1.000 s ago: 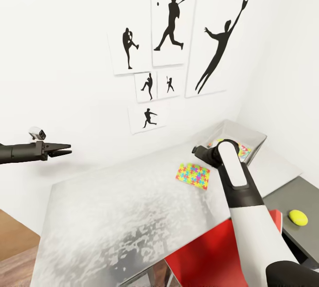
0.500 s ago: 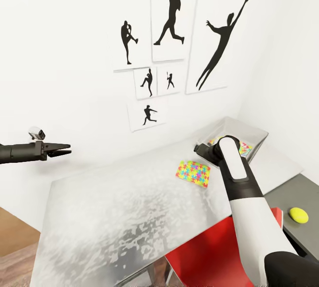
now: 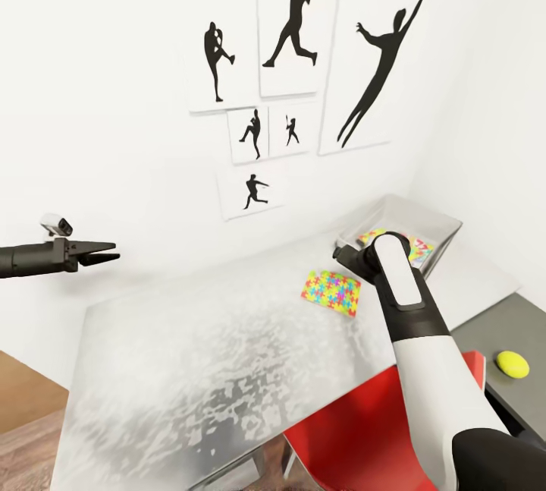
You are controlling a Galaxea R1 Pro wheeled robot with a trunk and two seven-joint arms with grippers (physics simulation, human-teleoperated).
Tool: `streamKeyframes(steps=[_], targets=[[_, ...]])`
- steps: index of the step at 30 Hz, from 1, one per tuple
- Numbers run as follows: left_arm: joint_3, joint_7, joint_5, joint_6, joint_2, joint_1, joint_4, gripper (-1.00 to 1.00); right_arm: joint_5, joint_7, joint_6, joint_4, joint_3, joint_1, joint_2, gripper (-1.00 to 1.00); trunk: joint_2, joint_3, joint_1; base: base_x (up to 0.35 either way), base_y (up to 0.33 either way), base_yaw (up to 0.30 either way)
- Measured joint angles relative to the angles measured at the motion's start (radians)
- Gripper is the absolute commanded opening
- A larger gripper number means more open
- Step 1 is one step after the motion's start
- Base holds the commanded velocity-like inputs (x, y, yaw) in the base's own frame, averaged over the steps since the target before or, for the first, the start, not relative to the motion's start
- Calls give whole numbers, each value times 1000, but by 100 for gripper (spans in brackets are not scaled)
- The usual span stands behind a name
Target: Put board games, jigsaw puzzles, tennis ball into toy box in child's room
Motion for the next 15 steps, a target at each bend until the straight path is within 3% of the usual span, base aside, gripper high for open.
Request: streamKeyframes(steps=[15], targets=[[-2, 0, 1, 0, 0, 0, 0, 100, 4, 0, -87, 17, 15, 2, 3, 100, 0, -25, 0, 0, 0, 0]])
